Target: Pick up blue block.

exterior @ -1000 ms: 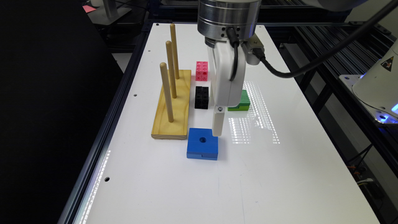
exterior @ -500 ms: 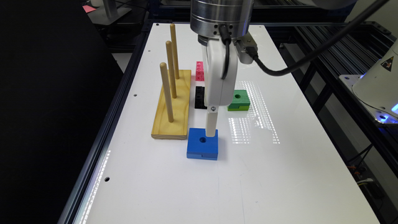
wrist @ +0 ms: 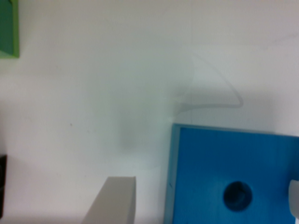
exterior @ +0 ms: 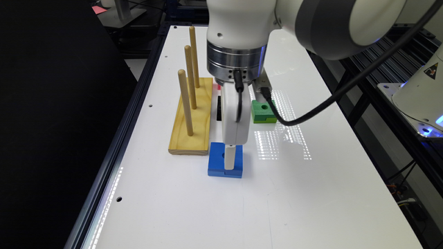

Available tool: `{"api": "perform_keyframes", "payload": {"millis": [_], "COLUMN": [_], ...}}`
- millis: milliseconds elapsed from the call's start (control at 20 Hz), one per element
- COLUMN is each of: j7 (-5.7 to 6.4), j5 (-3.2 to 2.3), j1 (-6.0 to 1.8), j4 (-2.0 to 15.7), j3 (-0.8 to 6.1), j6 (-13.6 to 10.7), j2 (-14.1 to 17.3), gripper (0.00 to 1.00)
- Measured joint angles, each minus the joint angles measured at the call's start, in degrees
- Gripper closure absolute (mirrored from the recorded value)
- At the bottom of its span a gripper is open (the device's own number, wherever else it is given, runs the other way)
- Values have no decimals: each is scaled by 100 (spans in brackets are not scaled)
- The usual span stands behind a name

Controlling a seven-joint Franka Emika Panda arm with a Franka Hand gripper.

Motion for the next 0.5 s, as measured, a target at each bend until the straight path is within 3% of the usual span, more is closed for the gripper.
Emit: {"api": "perform_keyframes", "payload": {"millis": [500], "j7": [66], "j5": [0], "j1": [91], "j4": [74], "j3": [-3], "j6": [-6], "j2": [9], "gripper": [0]}}
